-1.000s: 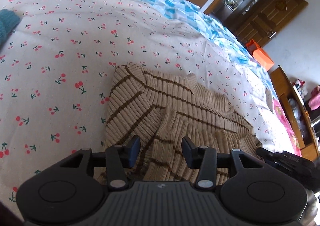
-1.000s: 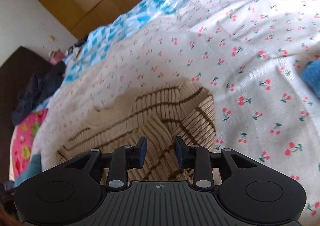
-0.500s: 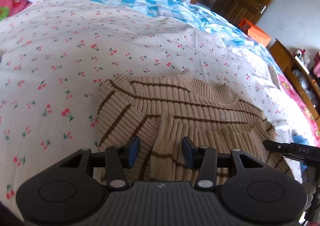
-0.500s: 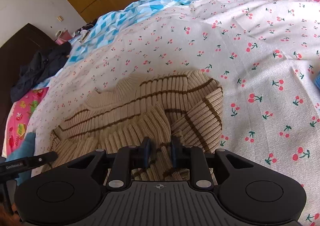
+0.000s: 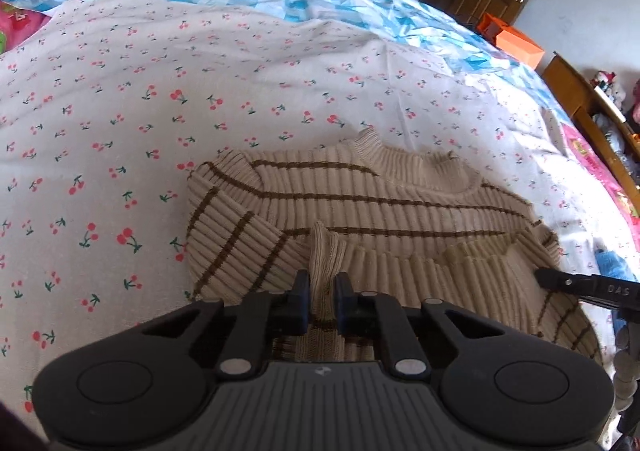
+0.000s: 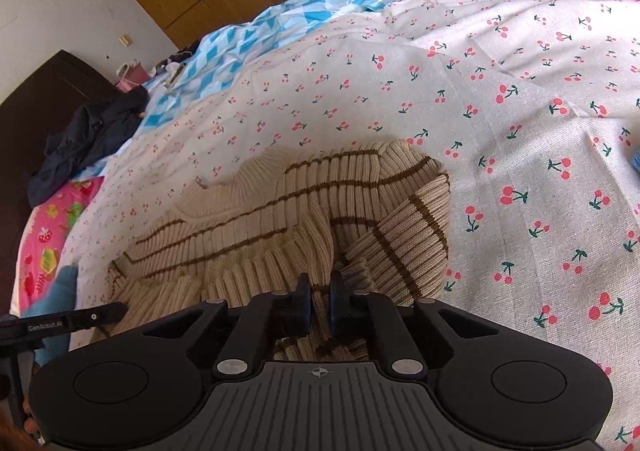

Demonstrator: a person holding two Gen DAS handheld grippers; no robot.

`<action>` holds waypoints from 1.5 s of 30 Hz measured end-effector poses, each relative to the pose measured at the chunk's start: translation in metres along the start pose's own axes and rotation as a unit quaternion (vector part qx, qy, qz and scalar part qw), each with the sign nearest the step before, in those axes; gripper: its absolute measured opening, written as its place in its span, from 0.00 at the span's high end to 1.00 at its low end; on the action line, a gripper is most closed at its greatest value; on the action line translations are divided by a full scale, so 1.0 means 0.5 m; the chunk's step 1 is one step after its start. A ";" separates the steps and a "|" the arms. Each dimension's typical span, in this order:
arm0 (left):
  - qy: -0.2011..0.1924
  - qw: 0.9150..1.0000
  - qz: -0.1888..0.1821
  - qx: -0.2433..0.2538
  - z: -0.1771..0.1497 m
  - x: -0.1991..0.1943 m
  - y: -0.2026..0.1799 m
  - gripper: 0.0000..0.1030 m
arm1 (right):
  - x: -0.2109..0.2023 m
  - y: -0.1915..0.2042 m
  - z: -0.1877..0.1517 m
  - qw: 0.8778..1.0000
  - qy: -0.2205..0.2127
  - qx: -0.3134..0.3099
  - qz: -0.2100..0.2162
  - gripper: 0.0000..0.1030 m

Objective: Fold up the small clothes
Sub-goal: 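Fold the held hem up over the sweater body with both tools, then open both tools and release the folded hem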

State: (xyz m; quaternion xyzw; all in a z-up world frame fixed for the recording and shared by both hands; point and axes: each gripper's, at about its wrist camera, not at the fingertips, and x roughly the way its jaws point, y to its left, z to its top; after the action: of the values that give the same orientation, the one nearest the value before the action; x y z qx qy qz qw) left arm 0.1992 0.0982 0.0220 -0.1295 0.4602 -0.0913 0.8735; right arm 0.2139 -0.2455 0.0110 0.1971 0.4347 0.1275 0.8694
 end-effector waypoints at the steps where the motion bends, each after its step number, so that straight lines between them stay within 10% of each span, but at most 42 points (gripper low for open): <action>1: -0.001 1.000 -0.002 0.001 0.001 0.001 -0.001 0.83 | 0.001 0.000 0.000 1.000 0.000 -0.001 -0.001 0.92; 12: 0.005 1.000 -0.001 -0.002 0.004 0.023 -0.002 0.87 | 0.013 0.008 0.012 1.000 0.014 -0.014 -0.005 0.92; 21: -0.118 0.992 0.001 -0.052 0.047 -0.127 0.063 0.88 | -0.131 0.014 0.058 0.988 -0.149 0.042 0.028 0.94; 27: -0.071 0.992 0.073 -0.080 0.032 -0.010 0.118 0.88 | 0.031 -0.038 0.031 0.993 -0.069 0.048 -0.082 0.94; 45: -0.080 0.990 0.072 -0.094 0.017 -0.011 0.125 0.83 | 0.010 -0.016 0.030 0.994 -0.056 0.000 -0.091 0.89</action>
State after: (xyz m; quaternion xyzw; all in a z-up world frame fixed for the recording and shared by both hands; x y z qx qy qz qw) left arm 0.2054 0.1603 0.0115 -0.1845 0.4031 0.0263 0.8960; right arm 0.2294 -0.2542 0.0119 0.1634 0.4018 0.0368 0.9003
